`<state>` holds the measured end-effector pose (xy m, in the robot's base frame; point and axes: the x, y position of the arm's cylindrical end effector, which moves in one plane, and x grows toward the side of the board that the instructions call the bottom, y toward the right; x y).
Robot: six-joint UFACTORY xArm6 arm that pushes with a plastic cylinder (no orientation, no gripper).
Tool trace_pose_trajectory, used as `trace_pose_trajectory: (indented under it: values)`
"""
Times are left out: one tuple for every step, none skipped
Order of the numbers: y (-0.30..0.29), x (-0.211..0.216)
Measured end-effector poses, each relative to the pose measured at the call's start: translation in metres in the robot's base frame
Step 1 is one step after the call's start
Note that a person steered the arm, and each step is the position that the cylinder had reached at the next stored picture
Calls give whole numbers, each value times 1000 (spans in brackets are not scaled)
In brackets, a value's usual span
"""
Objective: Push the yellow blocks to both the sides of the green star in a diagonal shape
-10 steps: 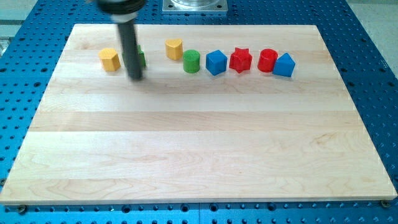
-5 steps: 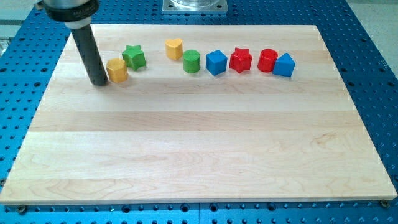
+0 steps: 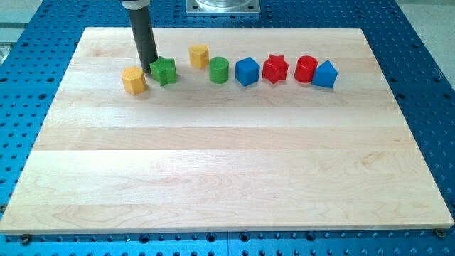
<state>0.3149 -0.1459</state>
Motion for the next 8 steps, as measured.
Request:
trace_pose_trajectory:
  values:
    - [-65, 12]
    - [-66, 54]
    - [-36, 83]
    - [-53, 71]
    - [-66, 29]
    - [-34, 3]
    - [-30, 47]
    - [-24, 66]
